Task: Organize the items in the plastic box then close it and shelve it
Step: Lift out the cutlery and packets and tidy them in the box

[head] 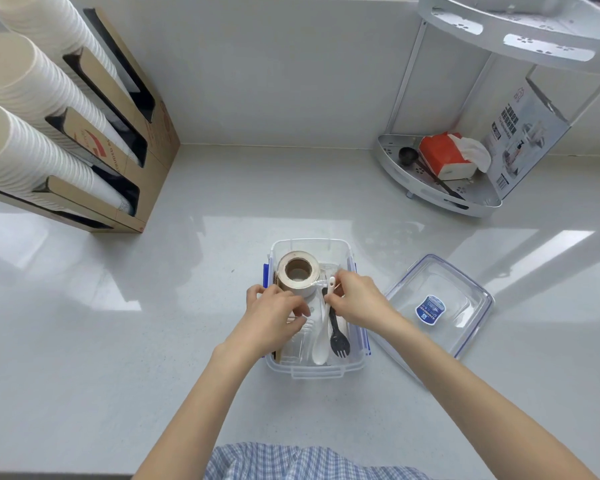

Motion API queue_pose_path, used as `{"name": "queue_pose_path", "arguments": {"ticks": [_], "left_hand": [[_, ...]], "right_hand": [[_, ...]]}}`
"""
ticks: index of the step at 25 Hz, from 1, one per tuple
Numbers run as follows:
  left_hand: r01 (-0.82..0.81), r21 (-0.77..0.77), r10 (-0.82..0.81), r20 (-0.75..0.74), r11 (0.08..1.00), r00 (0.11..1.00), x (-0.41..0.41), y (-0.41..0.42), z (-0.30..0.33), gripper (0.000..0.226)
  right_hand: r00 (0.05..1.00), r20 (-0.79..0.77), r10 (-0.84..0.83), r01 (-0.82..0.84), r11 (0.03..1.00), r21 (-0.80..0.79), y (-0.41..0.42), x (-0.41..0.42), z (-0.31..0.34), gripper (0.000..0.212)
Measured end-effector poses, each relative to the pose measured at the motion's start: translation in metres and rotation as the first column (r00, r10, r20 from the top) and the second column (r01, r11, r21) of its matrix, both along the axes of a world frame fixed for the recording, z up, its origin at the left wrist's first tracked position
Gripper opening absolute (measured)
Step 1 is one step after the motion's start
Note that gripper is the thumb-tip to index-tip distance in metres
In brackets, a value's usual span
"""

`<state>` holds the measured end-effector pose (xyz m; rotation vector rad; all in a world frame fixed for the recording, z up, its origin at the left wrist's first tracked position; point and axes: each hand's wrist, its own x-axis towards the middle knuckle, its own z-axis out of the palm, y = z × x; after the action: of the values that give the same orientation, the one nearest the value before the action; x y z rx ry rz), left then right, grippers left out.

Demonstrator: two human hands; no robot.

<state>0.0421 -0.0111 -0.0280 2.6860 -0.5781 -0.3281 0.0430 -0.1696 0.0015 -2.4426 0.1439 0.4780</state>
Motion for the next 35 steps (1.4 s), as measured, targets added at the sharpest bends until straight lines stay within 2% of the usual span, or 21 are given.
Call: {"name": "queue_pose_path", "arguments": {"ticks": [4,9,12,16,19,22,30,35], "left_hand": [[0.001,-0.022,-0.001,-0.016,1.000,1.000,-0.001,0.002,0.000,0.020],[-0.012,-0.044,0.009,-0.065,0.999,0.998,-0.003,0.001,0.000,0.020],[-0.011,-0.060,0.007,-0.066,0.998,0.998,-0.003,0.002,0.000,0.020],[-0.012,-0.083,0.007,-0.064,0.996,0.998,-0.003,0.001,-0.002,0.021],[-0.015,-0.101,0.007,-0.071,0.995,0.997,-0.003,0.001,-0.002,0.021],[-0.017,-0.104,0.010,-0.070,0.994,0.997,-0.003,0.002,-0.001,0.020],[-0.025,-0.102,0.018,-0.072,0.994,0.997,-0.005,0.000,0.000,0.020],[-0.026,-0.108,0.018,-0.075,0.994,0.997,-0.004,0.001,0.000,0.020]], "right_hand": [[0.997,-0.068,0.041,-0.046,0.996,-0.078,0.007,0.002,-0.004,0.033],[0.987,-0.138,0.081,-0.094,0.991,-0.094,0.018,0.015,0.001,0.032],[0.985,-0.166,0.046,-0.052,0.998,-0.034,0.018,0.018,0.004,0.032],[0.979,-0.204,0.028,-0.039,0.998,-0.050,0.018,0.013,0.002,0.037],[0.966,-0.244,0.085,-0.105,0.992,-0.070,0.020,0.009,0.005,0.033],[0.945,-0.289,0.155,-0.201,0.970,-0.139,0.020,0.005,0.005,0.048],[0.974,-0.179,0.140,-0.178,0.959,-0.220,0.018,0.004,0.004,0.061],[0.966,-0.187,0.180,-0.236,0.912,-0.336,0.027,-0.003,0.006,0.072]]}}
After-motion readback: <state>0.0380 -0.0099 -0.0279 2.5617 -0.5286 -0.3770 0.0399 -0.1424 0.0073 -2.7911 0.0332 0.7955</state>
